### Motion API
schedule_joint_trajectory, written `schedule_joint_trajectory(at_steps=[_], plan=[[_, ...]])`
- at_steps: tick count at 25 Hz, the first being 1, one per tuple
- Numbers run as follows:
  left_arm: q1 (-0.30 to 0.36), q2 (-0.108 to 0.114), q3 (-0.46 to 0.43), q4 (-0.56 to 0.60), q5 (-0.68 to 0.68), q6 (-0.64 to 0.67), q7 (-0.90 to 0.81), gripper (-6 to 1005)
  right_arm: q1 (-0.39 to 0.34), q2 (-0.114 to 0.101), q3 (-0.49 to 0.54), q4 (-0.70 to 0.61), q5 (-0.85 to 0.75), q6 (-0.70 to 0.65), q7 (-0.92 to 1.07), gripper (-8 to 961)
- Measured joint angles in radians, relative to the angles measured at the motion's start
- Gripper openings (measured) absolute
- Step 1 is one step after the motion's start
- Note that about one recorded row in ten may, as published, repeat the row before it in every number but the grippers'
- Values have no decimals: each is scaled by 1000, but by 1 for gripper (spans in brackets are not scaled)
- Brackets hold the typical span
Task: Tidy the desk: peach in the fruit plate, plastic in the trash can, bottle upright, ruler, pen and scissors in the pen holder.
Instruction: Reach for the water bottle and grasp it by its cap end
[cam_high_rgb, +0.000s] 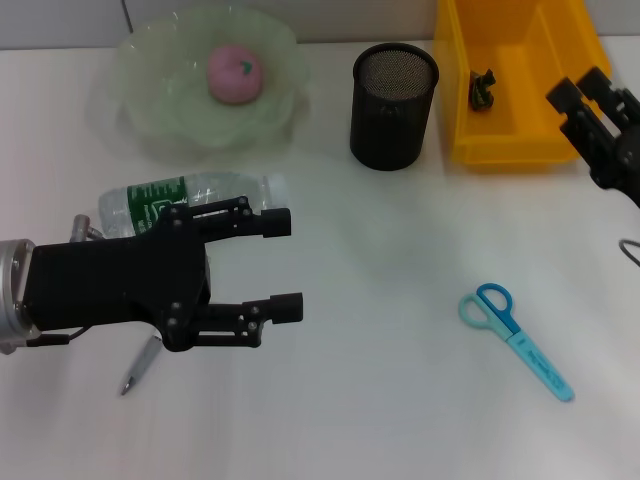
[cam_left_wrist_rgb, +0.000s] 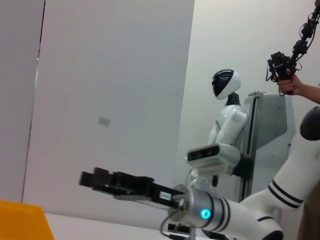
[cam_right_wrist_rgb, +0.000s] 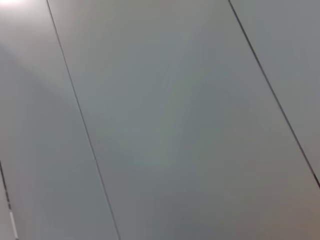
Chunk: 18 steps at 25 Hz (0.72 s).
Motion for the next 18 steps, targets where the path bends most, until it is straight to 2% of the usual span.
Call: schedule_joint_trajectory(at_steps=[4,9,13,16,18], plan=[[2,0,0,-1,4,-4,3,794,-28,-2,-58,-67,0,-20,105,546],[2,-1,0,-1,4,-13,2,794,-33,-1,-111,-103,-1,-38,115,546],[-13,0,-39,26,8,-78,-97,793,-31,-1,-120,-103,-1,-30,114,545],[-60,7,-47,117,74,-149,-207,793,-35,-1,-119,-105,-1,-14,114,545],[-68,7,-47,132,88,-158,-224,793,-36,-1,-119,-104,-1,-6,114,545]])
